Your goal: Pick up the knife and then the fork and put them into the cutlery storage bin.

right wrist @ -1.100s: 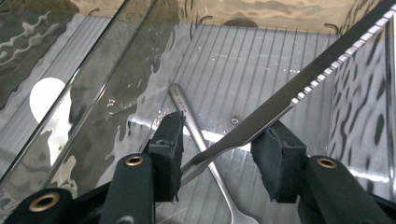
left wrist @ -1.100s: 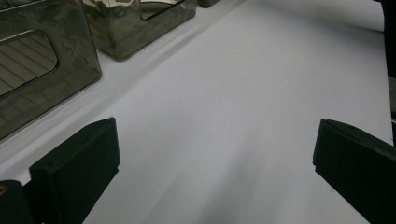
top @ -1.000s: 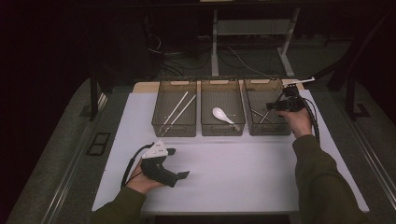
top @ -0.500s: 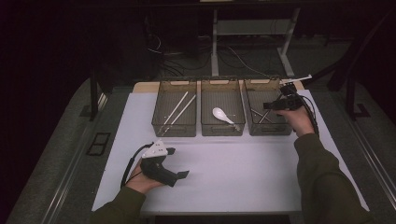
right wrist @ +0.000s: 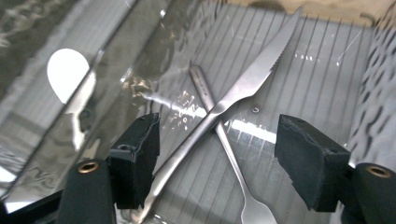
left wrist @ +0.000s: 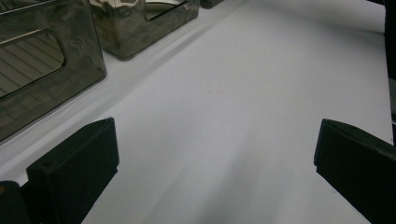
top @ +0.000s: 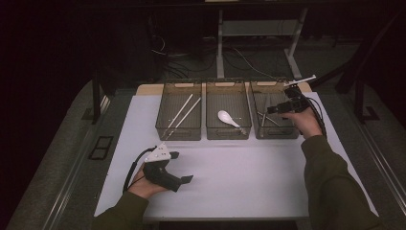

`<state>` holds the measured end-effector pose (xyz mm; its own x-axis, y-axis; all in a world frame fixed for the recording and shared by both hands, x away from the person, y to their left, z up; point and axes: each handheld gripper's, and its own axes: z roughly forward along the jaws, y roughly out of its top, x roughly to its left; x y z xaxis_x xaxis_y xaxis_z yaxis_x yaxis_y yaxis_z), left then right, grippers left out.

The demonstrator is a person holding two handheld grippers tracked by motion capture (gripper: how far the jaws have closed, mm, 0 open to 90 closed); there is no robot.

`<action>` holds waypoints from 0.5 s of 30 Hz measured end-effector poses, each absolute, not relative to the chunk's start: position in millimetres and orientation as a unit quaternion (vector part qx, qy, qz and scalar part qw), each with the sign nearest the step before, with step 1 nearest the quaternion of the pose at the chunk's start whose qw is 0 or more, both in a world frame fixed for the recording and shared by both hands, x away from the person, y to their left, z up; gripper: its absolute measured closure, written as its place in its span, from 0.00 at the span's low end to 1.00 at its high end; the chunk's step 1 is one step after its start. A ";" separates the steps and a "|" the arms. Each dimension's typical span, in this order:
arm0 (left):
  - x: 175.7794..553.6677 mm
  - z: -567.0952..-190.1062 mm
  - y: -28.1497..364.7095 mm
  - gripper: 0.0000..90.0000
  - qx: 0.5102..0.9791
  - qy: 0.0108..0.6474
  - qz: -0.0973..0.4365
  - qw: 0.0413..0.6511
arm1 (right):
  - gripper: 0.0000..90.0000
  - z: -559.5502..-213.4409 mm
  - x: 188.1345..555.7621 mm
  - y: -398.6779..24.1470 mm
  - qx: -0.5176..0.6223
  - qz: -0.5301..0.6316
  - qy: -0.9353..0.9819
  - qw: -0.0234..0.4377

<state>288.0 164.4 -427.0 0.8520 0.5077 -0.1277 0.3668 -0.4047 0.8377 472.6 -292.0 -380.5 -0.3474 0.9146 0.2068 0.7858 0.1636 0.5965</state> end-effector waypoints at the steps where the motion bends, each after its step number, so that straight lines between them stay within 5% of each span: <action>1: 287.7 -426.8 165.0 0.00 0.835 0.261 0.076 0.478 | 0.33 -378.0 469.5 -293.6 0.557 0.328 0.756 0.104; 15: 283.3 -423.4 173.2 0.00 0.829 0.269 0.082 0.483 | 0.24 -359.1 390.7 -300.2 0.449 0.441 0.765 0.137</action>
